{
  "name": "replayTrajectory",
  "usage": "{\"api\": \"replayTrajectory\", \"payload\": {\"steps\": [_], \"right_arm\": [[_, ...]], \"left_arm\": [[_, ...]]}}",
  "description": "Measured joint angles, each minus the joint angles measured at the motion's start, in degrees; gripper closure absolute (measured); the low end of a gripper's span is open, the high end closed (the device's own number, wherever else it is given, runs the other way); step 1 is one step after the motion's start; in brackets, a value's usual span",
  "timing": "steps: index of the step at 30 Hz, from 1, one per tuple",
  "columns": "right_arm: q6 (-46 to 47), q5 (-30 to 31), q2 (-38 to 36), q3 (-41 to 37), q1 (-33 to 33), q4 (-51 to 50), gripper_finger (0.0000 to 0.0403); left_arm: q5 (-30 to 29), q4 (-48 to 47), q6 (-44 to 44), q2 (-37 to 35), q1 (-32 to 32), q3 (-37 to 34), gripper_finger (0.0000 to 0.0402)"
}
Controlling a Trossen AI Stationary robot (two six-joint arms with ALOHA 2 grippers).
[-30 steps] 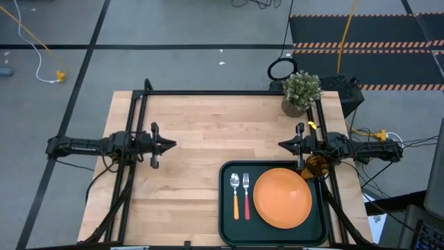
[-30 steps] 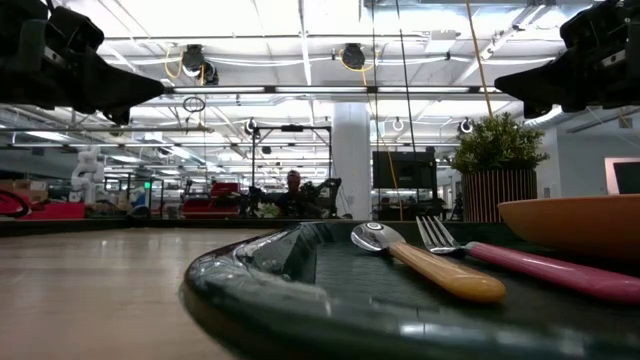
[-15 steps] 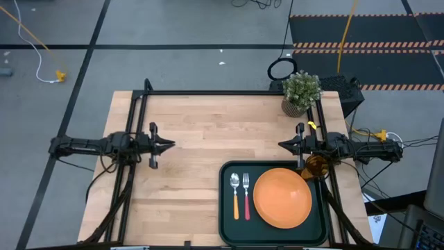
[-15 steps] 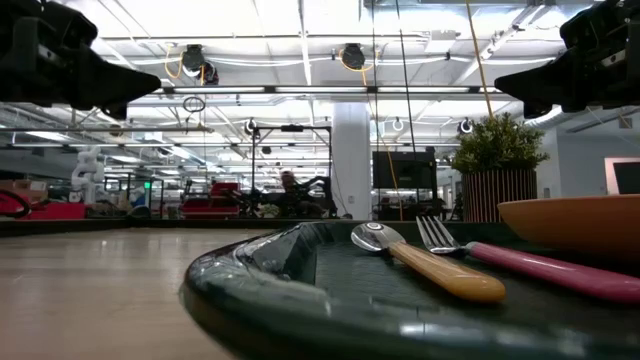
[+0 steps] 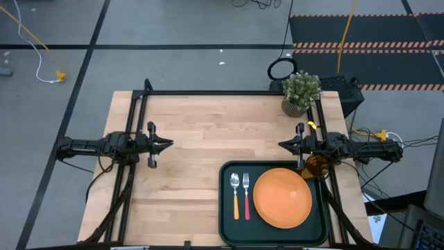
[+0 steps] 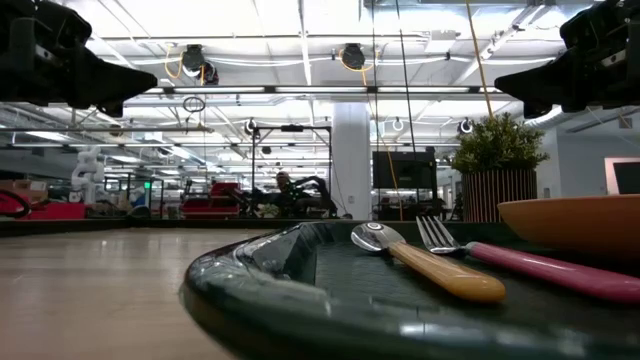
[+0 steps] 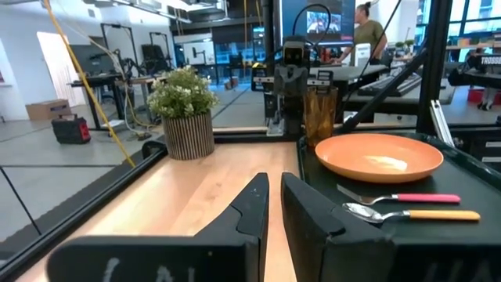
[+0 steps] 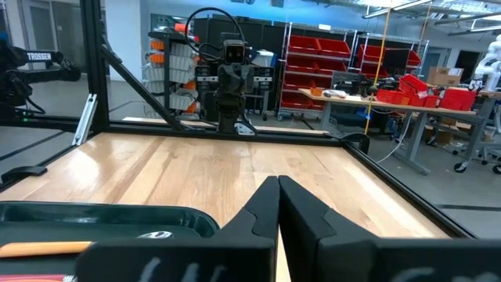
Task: Pick and place plate/cup/fork/spoon on tray
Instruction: Return to Home Position
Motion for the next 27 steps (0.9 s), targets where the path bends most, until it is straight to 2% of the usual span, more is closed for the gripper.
{"api": "replayTrajectory", "payload": {"steps": [15,27], "right_arm": [[0.0,0.0,0.0,0.0,0.0,0.0,0.0403],[0.0,0.0,0.0,0.0,0.0,0.0,0.0403]], "left_arm": [[5.1,-1.7,0.9,0.0,0.0,0.0,0.0362],[5.4,-2.3,-0.4,0.0,0.0,0.0,0.0362]]}}
